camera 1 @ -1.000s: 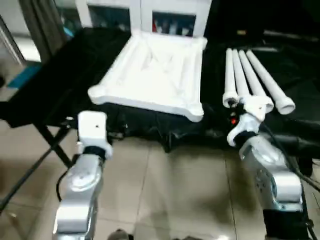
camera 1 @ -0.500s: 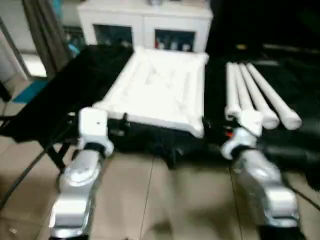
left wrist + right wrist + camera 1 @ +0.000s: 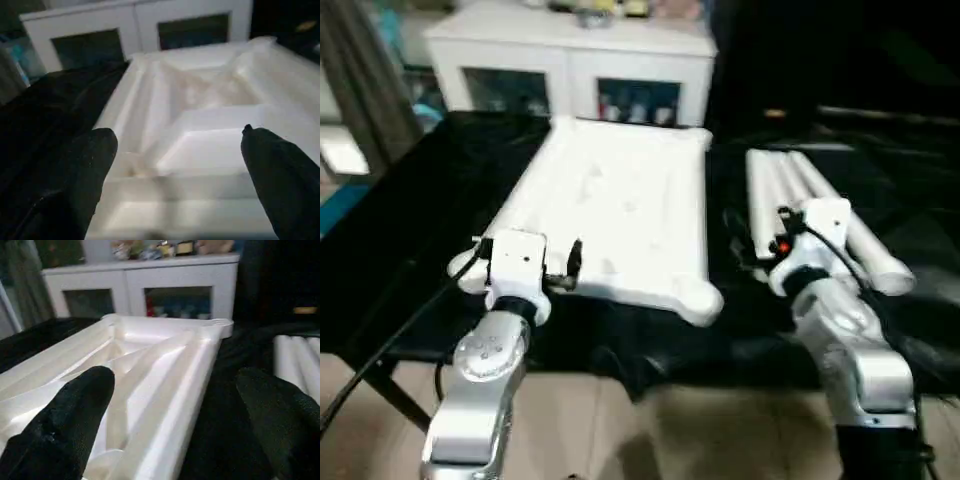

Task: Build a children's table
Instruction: Move to table

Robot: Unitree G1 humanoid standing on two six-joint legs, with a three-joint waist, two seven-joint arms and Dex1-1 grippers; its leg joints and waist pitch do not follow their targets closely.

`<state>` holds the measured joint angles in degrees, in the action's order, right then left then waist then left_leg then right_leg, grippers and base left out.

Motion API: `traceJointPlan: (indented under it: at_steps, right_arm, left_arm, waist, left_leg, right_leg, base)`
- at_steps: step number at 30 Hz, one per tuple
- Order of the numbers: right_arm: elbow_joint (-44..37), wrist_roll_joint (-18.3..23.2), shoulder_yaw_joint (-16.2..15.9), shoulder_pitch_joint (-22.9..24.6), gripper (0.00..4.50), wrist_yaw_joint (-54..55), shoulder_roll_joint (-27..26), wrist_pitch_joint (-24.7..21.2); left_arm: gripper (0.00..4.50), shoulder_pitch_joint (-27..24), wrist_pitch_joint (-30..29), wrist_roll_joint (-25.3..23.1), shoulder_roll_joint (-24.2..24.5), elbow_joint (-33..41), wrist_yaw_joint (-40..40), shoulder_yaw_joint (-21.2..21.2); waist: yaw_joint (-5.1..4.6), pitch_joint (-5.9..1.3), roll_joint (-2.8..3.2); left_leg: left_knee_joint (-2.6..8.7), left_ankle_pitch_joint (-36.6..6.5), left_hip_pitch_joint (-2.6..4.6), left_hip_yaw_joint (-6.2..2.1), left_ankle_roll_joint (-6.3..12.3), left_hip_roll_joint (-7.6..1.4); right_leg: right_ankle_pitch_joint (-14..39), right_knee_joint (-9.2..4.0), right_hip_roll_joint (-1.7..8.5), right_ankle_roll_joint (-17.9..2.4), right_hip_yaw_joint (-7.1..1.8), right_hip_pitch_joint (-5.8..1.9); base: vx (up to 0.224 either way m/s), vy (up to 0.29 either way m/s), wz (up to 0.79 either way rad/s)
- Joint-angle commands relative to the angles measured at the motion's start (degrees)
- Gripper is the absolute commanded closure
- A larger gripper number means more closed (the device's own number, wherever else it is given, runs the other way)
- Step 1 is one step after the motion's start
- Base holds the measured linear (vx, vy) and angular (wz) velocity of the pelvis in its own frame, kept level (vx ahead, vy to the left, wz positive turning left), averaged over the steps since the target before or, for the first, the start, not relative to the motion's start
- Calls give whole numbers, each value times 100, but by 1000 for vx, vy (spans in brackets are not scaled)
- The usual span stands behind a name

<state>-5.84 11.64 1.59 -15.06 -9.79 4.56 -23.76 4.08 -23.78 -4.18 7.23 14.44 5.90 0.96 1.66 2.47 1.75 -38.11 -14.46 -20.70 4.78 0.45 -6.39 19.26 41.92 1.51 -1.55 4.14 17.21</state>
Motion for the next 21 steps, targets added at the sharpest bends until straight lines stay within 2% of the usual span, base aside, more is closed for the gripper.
traceJointPlan:
  at_steps: [1,2,3,4,5,6,7,8,9,10,11,12,13,14,15,16,17,18,19,20,21]
  right_arm:
    - [15,2,147,37,5,-10,139,11]
    - [31,6,141,39,5,-29,145,13]
    - [39,19,134,49,5,-50,141,13]
    - [44,26,131,51,5,-58,138,16]
    - [55,39,125,52,5,-77,132,21]
    - [56,41,124,52,5,-79,132,22]
    - [48,68,110,58,5,-118,115,38]
    - [47,71,107,57,5,-123,113,38]
    - [42,92,92,54,5,-156,105,31]
    - [35,98,75,52,5,-172,92,30]
    - [37,96,60,52,5,-167,80,34]
    - [54,91,56,48,5,-155,77,43]
    - [66,88,55,46,5,-146,75,53]
    - [73,65,35,44,5,-151,91,70]
    - [76,53,30,42,5,-156,95,76]
    - [77,49,33,38,5,-160,94,77]
    - [59,58,42,41,5,-168,100,76]
    - [59,58,42,41,5,-168,100,76]
    - [42,69,54,27,5,-185,110,69]
    - [41,69,54,26,5,-186,111,69]
    - [-61,92,-72,18,5,-538,307,86]
  left_arm:
    - [0,81,-7,-12,-75,11,71,-169]
    - [0,111,-3,-17,-69,-1,79,-180]
    - [0,139,1,0,-65,-12,92,-174]
    - [0,151,-3,14,-56,-16,91,-175]
    - [0,179,-10,36,-34,-28,89,-177]
    - [0,182,-10,38,-31,-30,88,-178]
    - [0,198,-6,54,-12,-46,95,-167]
    - [0,201,-5,55,-10,-48,95,-166]
    - [0,218,-3,60,4,-65,100,-159]
    - [0,234,10,71,18,-82,112,-145]
    - [0,243,23,86,28,-96,123,-126]
    - [0,256,36,94,30,-109,132,-111]
    - [0,263,43,98,31,-116,138,-102]
    - [0,275,48,99,31,-124,144,-101]
    - [0,287,56,108,34,-133,154,-107]
    - [0,301,69,120,38,-146,169,-118]
    - [0,311,87,125,45,-163,198,-142]
    - [0,311,87,125,45,-163,198,-142]
    - [0,337,133,144,66,-193,248,-171]
    - [0,340,136,146,68,-195,252,-173]
    - [0,364,130,292,201,-181,584,-285]
  waist:
    - [-210,-381,199]
    - [-194,-341,182]
    - [-204,-330,83]
    - [-207,-293,5]
    - [-204,-238,-173]
    - [-46,-328,-465]
    - [137,-307,-470]
    - [160,-331,-489]
    - [213,-338,-381]
    - [203,-329,-391]
    - [248,-243,-268]
    - [250,-243,-97]
    - [250,-243,-97]
    - [61,-225,194]
    - [-72,-315,269]
    - [-171,-408,247]
    - [-161,-362,248]
    - [-161,-362,248]
    - [-175,-307,167]
    - [-188,-349,101]
    - [-137,-300,-217]
  left_leg:
    - [815,-1709,844,-850,1119,-917]
    - [804,-1119,762,-711,1448,-802]
    - [860,-843,704,-523,1714,-792]
    - [899,-876,639,-399,1748,-773]
    - [910,-1309,472,-139,1559,-523]
    - [428,-1669,202,204,1129,22]
    - [-311,-930,-53,98,786,117]
    - [-451,-260,-285,29,436,122]
    - [-432,-41,-304,-9,312,110]
    - [-432,81,-384,-17,252,77]
    - [-194,432,-328,-19,190,-58]
    - [196,534,-291,-7,288,-238]
    - [196,534,-291,-7,288,-238]
    - [813,-801,122,-237,321,-651]
    - [893,-1198,560,-548,491,-876]
    - [909,-1474,894,-857,1063,-1055]
    - [830,-1188,844,-791,1481,-993]
    - [830,-1188,844,-791,1481,-993]
    - [847,-631,762,-583,1932,-885]
    - [825,-489,821,-545,2015,-863]
    - [646,-513,472,-79,1708,-381]
  right_leg:
    - [103,65,153,340,-29,658]
    - [-203,121,161,508,-15,751]
    - [-584,65,217,508,-43,825]
    - [-797,-32,261,422,-87,828]
    - [-1034,-530,417,157,-231,625]
    - [247,-1118,806,-53,-748,65]
    - [1885,-1433,1372,-629,-1201,-289]
    - [2160,-1332,1187,-751,-1072,-460]
    - [2001,-1314,1156,-879,-1029,-452]
    - [1724,-1309,1118,-1059,-1005,-491]
    - [1624,-1427,971,-1482,-737,-359]
    - [1789,-1400,778,-1412,-493,-338]
    - [1789,-1400,778,-1412,-493,-338]
    - [1616,-1079,219,-809,-52,-121]
    - [1116,-616,99,-672,17,216]
    - [498,-169,158,-286,-17,519]
    - [130,5,191,106,-46,702]
    - [130,5,191,106,-46,702]
    - [-324,41,249,398,-51,830]
    - [-499,-39,309,390,-95,880]
    - [-1247,-761,583,43,-396,569]
  base:
    - [183,55,4]
    - [158,22,-1]
    - [158,22,-1]
    - [153,-37,1]
    - [73,-36,-1]
    - [143,-114,0]
    - [153,-111,3]
    - [235,-157,0]
    - [166,-79,-1]
    - [159,-55,-2]
    - [148,5,5]
    - [148,5,5]
    - [156,65,4]
    - [85,50,1]
    - [183,111,-4]
    - [185,98,-2]
    - [267,132,-1]
    - [169,72,4]
    - [141,47,0]
    - [127,-14,3]
    - [127,-14,3]
